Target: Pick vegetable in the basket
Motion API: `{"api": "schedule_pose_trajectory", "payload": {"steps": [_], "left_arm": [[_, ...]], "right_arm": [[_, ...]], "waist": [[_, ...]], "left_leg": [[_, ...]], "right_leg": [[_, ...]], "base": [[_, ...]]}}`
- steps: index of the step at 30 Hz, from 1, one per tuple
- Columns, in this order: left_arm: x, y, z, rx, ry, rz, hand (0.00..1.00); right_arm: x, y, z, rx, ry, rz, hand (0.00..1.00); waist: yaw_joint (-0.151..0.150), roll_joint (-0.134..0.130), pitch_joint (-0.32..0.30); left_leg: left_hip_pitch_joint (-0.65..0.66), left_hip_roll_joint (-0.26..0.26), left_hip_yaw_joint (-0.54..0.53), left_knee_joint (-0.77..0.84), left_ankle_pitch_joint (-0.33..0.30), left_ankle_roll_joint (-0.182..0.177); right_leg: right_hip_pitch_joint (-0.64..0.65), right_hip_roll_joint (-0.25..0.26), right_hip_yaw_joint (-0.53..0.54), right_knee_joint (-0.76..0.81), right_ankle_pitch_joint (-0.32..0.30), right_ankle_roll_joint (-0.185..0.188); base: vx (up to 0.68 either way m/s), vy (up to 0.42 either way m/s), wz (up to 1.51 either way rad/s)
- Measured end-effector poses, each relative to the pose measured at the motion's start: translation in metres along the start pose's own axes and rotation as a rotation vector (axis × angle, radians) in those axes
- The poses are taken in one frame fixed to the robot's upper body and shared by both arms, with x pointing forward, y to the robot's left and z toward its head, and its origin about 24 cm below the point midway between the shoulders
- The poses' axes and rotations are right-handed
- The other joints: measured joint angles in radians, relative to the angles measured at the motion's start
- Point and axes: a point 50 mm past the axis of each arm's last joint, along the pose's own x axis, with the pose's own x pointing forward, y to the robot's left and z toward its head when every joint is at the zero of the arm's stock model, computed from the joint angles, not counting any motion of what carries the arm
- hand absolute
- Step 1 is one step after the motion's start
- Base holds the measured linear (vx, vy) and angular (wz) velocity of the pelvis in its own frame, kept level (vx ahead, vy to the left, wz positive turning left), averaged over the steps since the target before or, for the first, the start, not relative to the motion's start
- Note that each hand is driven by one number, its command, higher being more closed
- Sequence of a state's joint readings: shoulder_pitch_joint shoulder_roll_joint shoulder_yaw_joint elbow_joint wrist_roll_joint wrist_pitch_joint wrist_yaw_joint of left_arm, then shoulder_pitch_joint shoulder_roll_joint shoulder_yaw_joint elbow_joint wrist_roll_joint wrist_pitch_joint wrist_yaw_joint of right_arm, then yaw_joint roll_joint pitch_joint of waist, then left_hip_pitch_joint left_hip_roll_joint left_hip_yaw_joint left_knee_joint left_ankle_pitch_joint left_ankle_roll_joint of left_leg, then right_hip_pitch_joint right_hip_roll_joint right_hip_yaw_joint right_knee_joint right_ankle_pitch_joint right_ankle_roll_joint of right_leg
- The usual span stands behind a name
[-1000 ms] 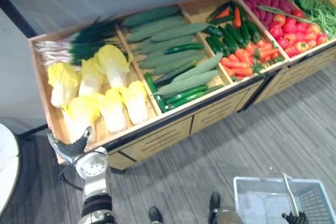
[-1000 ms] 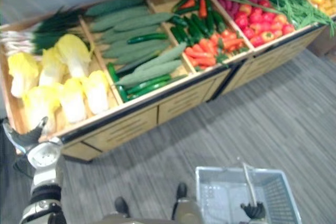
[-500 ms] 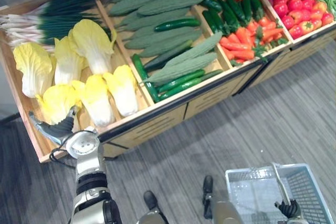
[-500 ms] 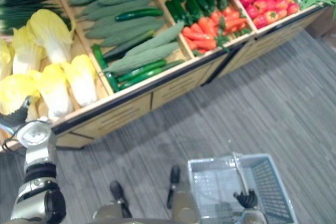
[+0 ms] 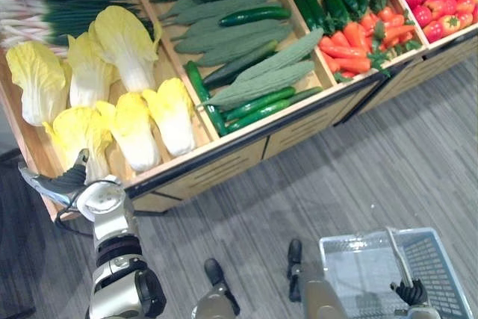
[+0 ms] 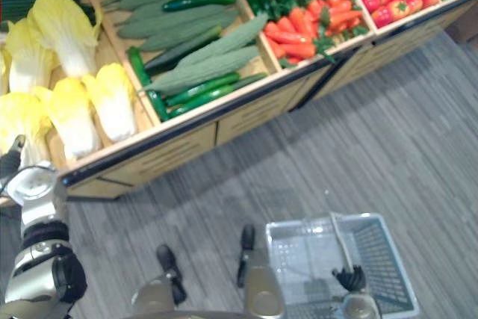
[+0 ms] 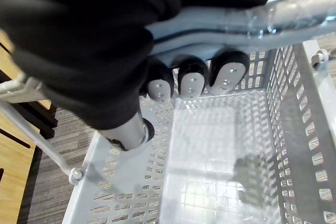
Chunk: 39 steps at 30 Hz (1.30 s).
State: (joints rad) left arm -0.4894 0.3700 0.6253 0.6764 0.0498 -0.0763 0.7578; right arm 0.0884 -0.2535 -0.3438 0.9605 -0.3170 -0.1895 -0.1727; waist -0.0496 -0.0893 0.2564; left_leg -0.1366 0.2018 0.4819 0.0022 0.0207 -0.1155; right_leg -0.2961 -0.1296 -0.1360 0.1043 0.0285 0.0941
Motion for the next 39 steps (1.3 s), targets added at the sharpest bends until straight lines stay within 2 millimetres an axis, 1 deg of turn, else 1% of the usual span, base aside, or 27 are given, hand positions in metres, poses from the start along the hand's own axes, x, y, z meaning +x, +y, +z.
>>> {"api": "schedule_pose_trajectory", "payload": {"steps": [5, 10, 12, 21, 24, 28, 31, 33, 39], "left_arm": [[0.002, 0.0, -0.004, 0.027, 0.015, -0.015, 0.0], [0.005, -0.002, 0.003, 0.025, -0.001, -0.013, 0.0], [0.005, -0.004, 0.005, 0.018, -0.005, -0.014, 0.0], [0.005, -0.008, 0.013, 0.025, -0.04, -0.017, 0.0], [0.005, -0.01, 0.016, 0.019, -0.044, -0.018, 0.0], [0.006, -0.012, 0.02, 0.056, -0.086, -0.036, 0.0], [0.001, -0.024, 0.019, 0.1, -0.083, -0.122, 0.0], [0.0, -0.026, 0.024, 0.104, -0.105, -0.108, 0.0], [-0.001, -0.028, 0.023, 0.112, -0.107, -0.128, 0.0]], "right_arm": [[0.002, 0.0, 0.005, 0.005, -0.013, -0.001, 1.0], [0.005, 0.0, 0.013, 0.012, -0.039, -0.004, 1.0], [0.005, 0.0, 0.014, 0.011, -0.041, -0.005, 1.0], [0.006, -0.001, 0.016, 0.011, -0.05, -0.009, 1.0], [0.006, -0.002, 0.018, 0.012, -0.059, -0.012, 1.0], [0.007, -0.002, 0.024, 0.011, -0.087, -0.014, 1.0], [0.008, -0.001, 0.031, 0.012, -0.108, -0.011, 1.0], [0.009, 0.001, 0.033, 0.005, -0.119, -0.003, 1.0], [0.008, 0.002, 0.035, -0.001, -0.127, -0.008, 1.0]], "waist": [[0.007, -0.001, 0.007], [0.012, 0.0, 0.026], [0.022, 0.0, 0.036], [0.025, -0.002, 0.055], [0.026, -0.005, 0.059], [0.028, -0.011, 0.064], [0.024, -0.022, 0.074], [0.025, -0.029, 0.08], [0.027, -0.03, 0.08]], "left_leg": [[-0.002, -0.001, 0.0, 0.0, 0.0, 0.0], [-0.018, -0.002, 0.004, 0.002, 0.001, 0.002], [-0.018, -0.001, 0.009, 0.002, 0.002, 0.002], [-0.037, 0.001, 0.015, 0.003, 0.004, 0.003], [-0.037, 0.001, 0.019, 0.003, 0.004, 0.003], [-0.042, 0.001, 0.025, 0.003, 0.004, 0.003], [-0.051, -0.001, 0.028, 0.005, 0.005, 0.004], [-0.052, 0.0, 0.03, 0.006, 0.005, 0.004], [-0.05, -0.002, 0.033, 0.006, 0.005, 0.004]], "right_leg": [[-0.003, -0.001, 0.005, -0.001, 0.001, 0.002], [-0.02, 0.001, 0.014, -0.009, 0.015, 0.0], [-0.02, 0.004, 0.019, -0.02, 0.024, -0.002], [-0.033, 0.006, 0.024, -0.037, 0.039, 0.001], [-0.034, 0.006, 0.027, -0.038, 0.04, 0.001], [-0.044, 0.006, 0.033, -0.038, 0.043, 0.001], [-0.052, 0.005, 0.035, -0.043, 0.051, 0.0], [-0.052, 0.006, 0.037, -0.051, 0.058, -0.001], [-0.051, 0.004, 0.041, -0.054, 0.063, -0.001]], "base": [[0.0, 0.0, 0.0], [0.01, -0.001, -0.04], [0.0, -0.01, -0.08], [0.0, -0.001, -0.01], [0.01, -0.003, -0.01], [0.01, -0.005, -0.03], [0.01, -0.001, -0.02], [0.01, -0.002, -0.02], [0.0, 0.0, 0.0]]}}
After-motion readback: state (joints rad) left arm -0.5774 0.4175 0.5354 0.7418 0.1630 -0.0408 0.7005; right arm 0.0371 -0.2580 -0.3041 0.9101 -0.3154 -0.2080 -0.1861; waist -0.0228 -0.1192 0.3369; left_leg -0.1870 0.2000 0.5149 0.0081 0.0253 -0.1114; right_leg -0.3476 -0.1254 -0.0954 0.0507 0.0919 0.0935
